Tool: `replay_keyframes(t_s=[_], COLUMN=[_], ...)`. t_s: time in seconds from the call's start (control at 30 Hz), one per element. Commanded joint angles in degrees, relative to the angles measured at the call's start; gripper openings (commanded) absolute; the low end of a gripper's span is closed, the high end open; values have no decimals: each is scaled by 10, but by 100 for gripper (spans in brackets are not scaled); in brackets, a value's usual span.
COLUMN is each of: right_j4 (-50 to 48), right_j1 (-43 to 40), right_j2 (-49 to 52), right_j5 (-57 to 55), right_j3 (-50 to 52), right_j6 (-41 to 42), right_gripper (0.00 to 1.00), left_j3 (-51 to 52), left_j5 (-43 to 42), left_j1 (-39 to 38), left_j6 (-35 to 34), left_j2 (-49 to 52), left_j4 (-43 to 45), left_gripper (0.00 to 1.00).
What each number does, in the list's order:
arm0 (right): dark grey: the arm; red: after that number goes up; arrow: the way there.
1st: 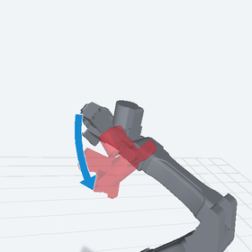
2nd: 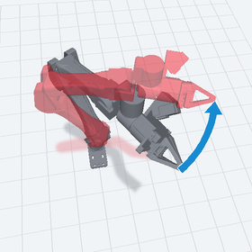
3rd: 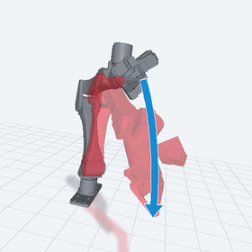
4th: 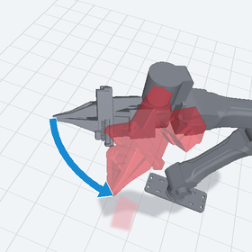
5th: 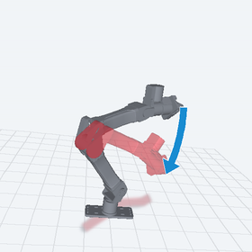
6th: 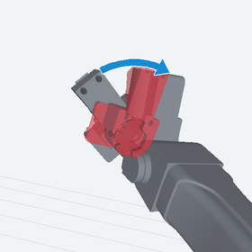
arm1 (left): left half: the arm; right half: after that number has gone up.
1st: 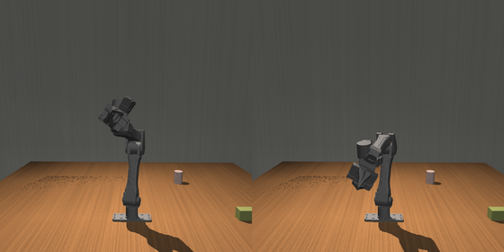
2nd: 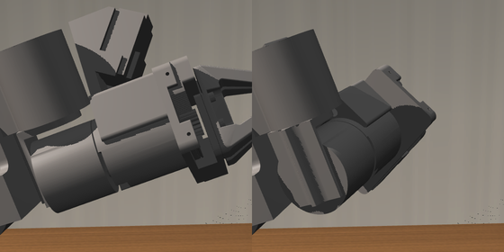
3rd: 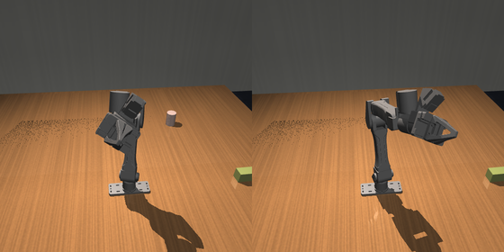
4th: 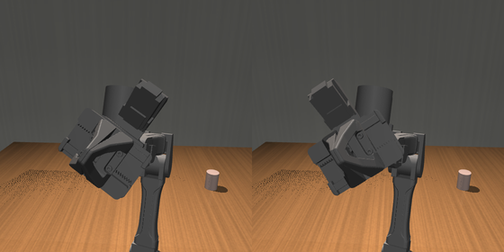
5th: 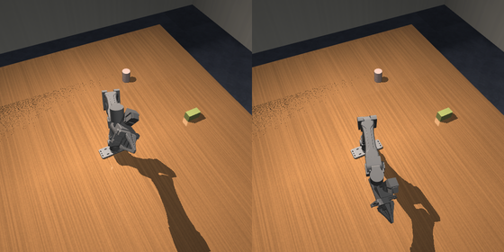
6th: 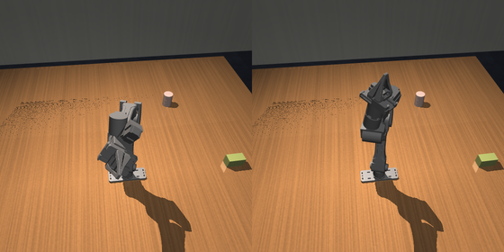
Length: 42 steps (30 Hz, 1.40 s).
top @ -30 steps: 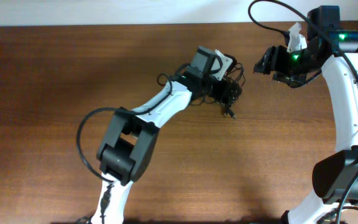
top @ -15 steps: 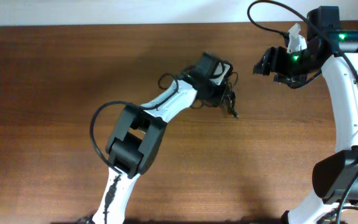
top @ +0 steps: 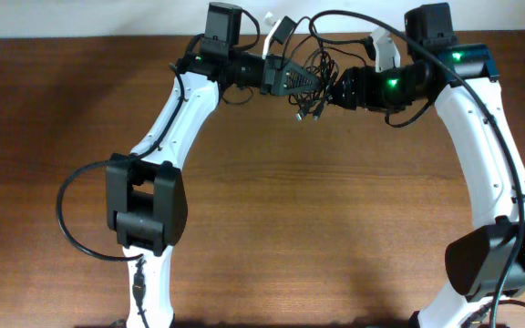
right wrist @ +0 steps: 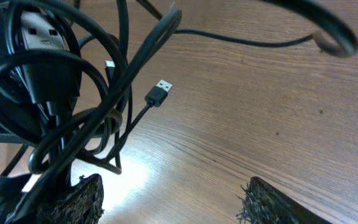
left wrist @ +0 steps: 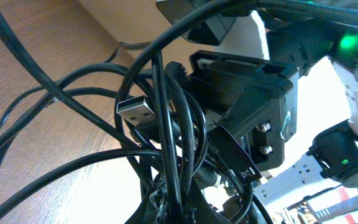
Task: Untangle cables
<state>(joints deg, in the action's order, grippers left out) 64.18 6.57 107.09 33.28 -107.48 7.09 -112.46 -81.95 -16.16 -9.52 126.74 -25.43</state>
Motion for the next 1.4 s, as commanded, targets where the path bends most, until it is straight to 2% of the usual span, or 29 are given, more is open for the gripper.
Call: replay_keyframes(t_s=[0.0, 0.07, 0.17, 0.33, 0.43, 0.53, 0.6, 0.67, 0.73, 0.83, 1.07, 1.17, 1.37], right_j4=[-6, -16, -40, -53, -54, -57, -52, -50, -48, -29, 67, 79, 85], right_j1=[-24, -57, -70, -40, -34, -20, -12, -12, -14, -24, -139, -170, -175], right_j2=[4, 4, 4, 9, 11, 11, 11, 11, 11, 11, 6, 6, 6], right_j5=[84, 183, 241, 170, 170, 148, 92, 91, 91, 67, 32, 31, 20], right_j3=[-4, -4, -4, -4, -4, -4, -4, -4, -4, -4, -4, -4, -4], right_j6=[-35, -54, -51, 14, 20, 34, 69, 70, 69, 69, 37, 32, 21], right_gripper=[74, 74, 74, 74, 73, 52, 27, 12, 4, 4, 4, 4, 4], left_j3=[-5, -5, -5, -5, -5, -5, -5, -5, -5, -5, -5, -5, -5], left_j5=[-34, -43, -43, -42, -42, -42, -42, -42, -42, -23, -7, -8, -7], left_j1=[20, 36, 36, -6, -9, -9, -8, 3, 19, 50, 167, 200, 205], left_j6=[-1, -1, -1, -1, -1, -1, -2, -33, -50, -50, -50, -50, -50], left_j2=[-11, -11, -11, -11, -11, -11, -11, -11, -11, -11, -11, -11, -11], left_j4=[5, 4, 4, 3, 3, 3, 4, 13, 23, 22, 22, 22, 22], left_gripper=[0, 0, 0, 0, 0, 0, 0, 0, 0, 0, 1, 6, 8])
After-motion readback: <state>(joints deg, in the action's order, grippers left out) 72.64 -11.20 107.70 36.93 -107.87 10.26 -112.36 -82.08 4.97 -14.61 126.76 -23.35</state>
